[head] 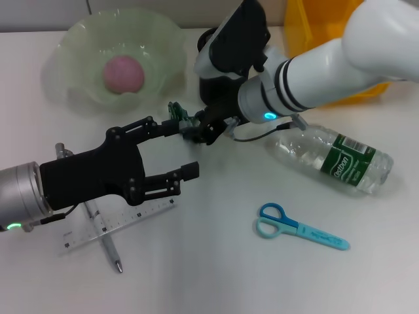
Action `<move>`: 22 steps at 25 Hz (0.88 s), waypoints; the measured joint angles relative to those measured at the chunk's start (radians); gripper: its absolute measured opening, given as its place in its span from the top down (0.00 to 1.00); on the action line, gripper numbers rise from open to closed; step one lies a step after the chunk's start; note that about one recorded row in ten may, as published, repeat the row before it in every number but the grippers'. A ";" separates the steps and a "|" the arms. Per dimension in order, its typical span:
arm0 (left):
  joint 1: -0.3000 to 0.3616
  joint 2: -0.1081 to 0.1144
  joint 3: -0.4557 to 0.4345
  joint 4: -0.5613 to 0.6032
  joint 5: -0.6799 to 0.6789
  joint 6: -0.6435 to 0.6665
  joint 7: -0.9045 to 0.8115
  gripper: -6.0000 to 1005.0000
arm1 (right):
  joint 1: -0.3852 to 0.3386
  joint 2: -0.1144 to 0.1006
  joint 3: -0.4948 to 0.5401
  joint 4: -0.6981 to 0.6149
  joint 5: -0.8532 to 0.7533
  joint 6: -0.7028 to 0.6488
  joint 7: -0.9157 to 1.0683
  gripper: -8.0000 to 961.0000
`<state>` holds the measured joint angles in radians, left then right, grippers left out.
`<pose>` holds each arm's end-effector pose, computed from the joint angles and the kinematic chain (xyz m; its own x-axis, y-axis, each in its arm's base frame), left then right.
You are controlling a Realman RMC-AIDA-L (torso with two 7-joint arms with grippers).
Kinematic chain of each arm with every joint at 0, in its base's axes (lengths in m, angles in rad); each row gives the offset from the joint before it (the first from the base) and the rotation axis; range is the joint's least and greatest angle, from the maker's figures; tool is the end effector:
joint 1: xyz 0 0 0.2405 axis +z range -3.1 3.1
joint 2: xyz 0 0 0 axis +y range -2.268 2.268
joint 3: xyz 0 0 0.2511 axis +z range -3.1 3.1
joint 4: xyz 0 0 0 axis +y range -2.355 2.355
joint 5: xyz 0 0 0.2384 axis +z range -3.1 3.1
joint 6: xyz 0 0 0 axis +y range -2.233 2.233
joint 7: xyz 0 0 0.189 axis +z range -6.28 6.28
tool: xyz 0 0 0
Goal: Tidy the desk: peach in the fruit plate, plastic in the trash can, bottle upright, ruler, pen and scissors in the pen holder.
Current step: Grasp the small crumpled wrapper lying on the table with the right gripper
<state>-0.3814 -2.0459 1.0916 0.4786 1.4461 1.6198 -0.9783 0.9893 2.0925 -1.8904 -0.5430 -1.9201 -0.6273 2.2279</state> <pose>-0.2465 0.3127 -0.0584 0.7121 0.0997 0.6950 0.2923 -0.9421 -0.1643 0.1395 0.4460 -0.1935 0.9294 -0.3683 0.0218 -0.3303 -0.8570 -0.3955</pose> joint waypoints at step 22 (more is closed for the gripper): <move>-0.021 -0.010 -0.012 0.000 0.000 -0.005 0.004 0.19 | 0.012 0.000 -0.062 0.052 0.102 0.039 -0.024 0.70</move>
<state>-0.4020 -2.0555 1.0799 0.4786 1.4465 1.6150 -0.9742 1.0011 2.0923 -1.9524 -0.4910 -1.8176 -0.5886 2.2038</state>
